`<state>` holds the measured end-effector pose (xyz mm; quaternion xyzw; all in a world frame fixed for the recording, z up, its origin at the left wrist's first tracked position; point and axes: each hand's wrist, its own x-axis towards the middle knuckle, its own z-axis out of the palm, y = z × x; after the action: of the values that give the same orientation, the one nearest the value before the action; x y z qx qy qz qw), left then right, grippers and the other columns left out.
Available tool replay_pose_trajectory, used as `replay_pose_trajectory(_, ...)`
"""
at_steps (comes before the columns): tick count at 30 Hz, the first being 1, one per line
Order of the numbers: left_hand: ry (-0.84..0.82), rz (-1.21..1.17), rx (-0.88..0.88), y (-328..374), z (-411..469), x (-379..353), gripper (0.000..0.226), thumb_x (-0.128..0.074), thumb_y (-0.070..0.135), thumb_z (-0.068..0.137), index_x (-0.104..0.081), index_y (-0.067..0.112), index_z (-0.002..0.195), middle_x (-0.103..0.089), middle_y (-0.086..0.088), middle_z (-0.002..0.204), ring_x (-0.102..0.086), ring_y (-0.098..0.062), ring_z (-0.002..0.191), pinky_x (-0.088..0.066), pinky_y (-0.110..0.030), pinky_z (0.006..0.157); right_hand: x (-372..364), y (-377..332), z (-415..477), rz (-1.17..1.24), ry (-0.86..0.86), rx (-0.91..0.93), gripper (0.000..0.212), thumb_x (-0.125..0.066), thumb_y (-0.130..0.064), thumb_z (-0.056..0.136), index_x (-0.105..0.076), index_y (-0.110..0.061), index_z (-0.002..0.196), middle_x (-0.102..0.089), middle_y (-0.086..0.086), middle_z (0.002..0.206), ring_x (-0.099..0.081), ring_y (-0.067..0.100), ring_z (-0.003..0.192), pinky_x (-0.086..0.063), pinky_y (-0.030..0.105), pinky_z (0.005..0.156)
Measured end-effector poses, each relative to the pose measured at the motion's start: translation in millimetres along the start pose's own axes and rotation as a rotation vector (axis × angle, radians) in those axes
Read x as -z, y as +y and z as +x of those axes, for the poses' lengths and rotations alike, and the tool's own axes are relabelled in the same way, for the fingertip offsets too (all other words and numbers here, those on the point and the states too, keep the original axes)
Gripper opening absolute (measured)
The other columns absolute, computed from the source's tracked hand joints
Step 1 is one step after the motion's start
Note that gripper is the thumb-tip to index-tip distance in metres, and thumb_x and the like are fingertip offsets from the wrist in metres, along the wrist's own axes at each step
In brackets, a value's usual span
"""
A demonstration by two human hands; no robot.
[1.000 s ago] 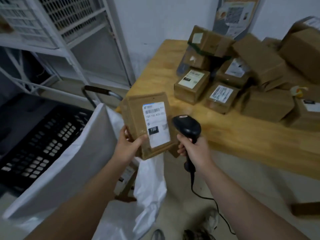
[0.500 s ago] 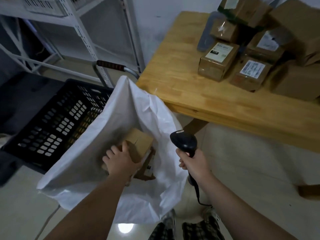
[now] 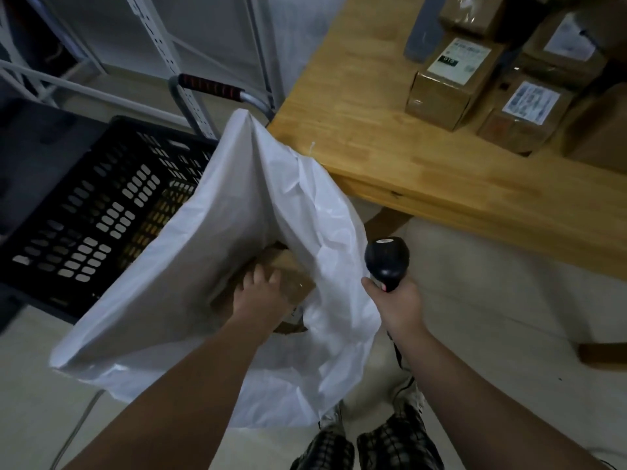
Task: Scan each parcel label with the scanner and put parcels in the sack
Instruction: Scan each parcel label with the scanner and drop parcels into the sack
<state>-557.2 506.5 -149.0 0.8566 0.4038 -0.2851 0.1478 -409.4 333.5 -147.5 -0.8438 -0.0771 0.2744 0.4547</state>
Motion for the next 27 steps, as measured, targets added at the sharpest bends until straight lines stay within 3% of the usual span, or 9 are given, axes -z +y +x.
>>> replay_pose_trajectory(5,-0.167,0.055,-0.003,4,4,-15,0.073,-0.042,0.058,0.092,-0.005,0.040,0.153,0.011,-0.015,0.160,-0.001,-0.041,0.146,-0.013,-0.057,0.116,-18,29,26,-0.062,-0.029,-0.100,0.061,-0.088,-0.032,0.066,-0.058,-0.005,0.112,-0.061,0.011,0.105,-0.063,0.027,0.092,-0.044,0.028,0.077)
replay_pose_trajectory(8,-0.209,0.097,-0.086,12,10,-31,0.057,-0.030,0.052,0.099,-0.012,0.042,0.152,0.011,-0.007,0.162,0.005,-0.036,0.148,-0.006,-0.055,0.118,-36,50,33,-0.037,-0.031,-0.132,0.065,-0.086,-0.021,0.070,-0.054,-0.005,0.124,-0.064,0.013,0.111,-0.063,0.031,0.103,-0.045,0.029,0.081)
replay_pose_trajectory(10,-0.191,0.144,-0.181,16,14,-40,0.050,-0.023,0.048,0.101,-0.016,0.043,0.151,0.008,-0.001,0.163,0.006,-0.032,0.149,-0.001,-0.051,0.119,-42,52,33,-0.003,0.016,-0.182,0.054,-0.077,-0.009,0.078,-0.051,-0.004,0.126,-0.063,0.012,0.102,-0.062,0.030,0.094,-0.043,0.029,0.077)
replay_pose_trajectory(12,-0.135,0.299,-0.305,21,19,-45,0.049,-0.021,0.045,0.103,-0.016,0.040,0.151,0.009,0.003,0.163,0.007,-0.030,0.149,0.002,-0.051,0.119,-42,47,34,0.030,0.058,-0.214,0.038,-0.067,-0.001,0.082,-0.054,-0.006,0.118,-0.057,0.008,0.088,-0.056,0.027,0.078,-0.043,0.031,0.071)
replay_pose_trajectory(14,-0.116,0.443,-0.416,28,28,-47,0.049,-0.022,0.042,0.104,-0.017,0.036,0.152,0.010,0.004,0.163,0.010,-0.030,0.149,0.003,-0.055,0.118,-33,41,32,0.060,0.082,-0.177,0.015,-0.062,0.003,0.080,-0.054,-0.009,0.086,-0.051,0.007,0.069,-0.049,0.023,0.061,-0.042,0.031,0.061)
replay_pose_trajectory(16,-0.158,0.489,-0.436,36,41,-48,0.050,-0.022,0.044,0.103,-0.019,0.035,0.152,0.010,0.005,0.163,0.012,-0.031,0.148,0.005,-0.060,0.115,-14,30,28,0.126,0.121,-0.138,0.026,-0.060,0.005,0.079,-0.042,-0.007,0.064,-0.041,0.009,0.055,-0.040,0.020,0.047,-0.035,0.026,0.049)
replay_pose_trajectory(19,-0.219,0.450,-0.223,33,66,-56,0.056,-0.023,0.052,0.099,-0.021,0.035,0.152,-0.005,0.001,0.163,-0.004,-0.030,0.148,-0.001,-0.063,0.114,32,3,24,0.293,0.266,-0.128,0.023,-0.062,0.001,0.081,-0.050,-0.003,0.062,-0.050,0.006,0.057,-0.046,0.016,0.049,-0.039,0.019,0.045)
replay_pose_trajectory(22,-0.330,0.332,0.043,35,68,-56,0.067,-0.018,0.060,0.097,-0.023,0.023,0.153,-0.029,-0.008,0.156,-0.026,-0.028,0.142,-0.012,-0.050,0.118,67,-12,26,0.383,0.343,-0.104,0.025,-0.064,-0.006,0.083,-0.054,-0.017,0.063,-0.058,0.000,0.064,-0.057,0.016,0.060,-0.046,0.028,0.062)
replay_pose_trajectory(27,-0.190,0.241,-0.185,65,51,-11,0.040,-0.035,0.030,0.102,-0.047,0.018,0.138,-0.053,-0.007,0.135,-0.051,-0.027,0.123,-0.040,-0.040,0.099,68,-7,26,0.178,0.192,-0.123,0.025,-0.061,0.002,0.081,-0.047,0.008,0.061,-0.044,0.015,0.056,-0.042,0.019,0.046,-0.030,0.021,0.045)
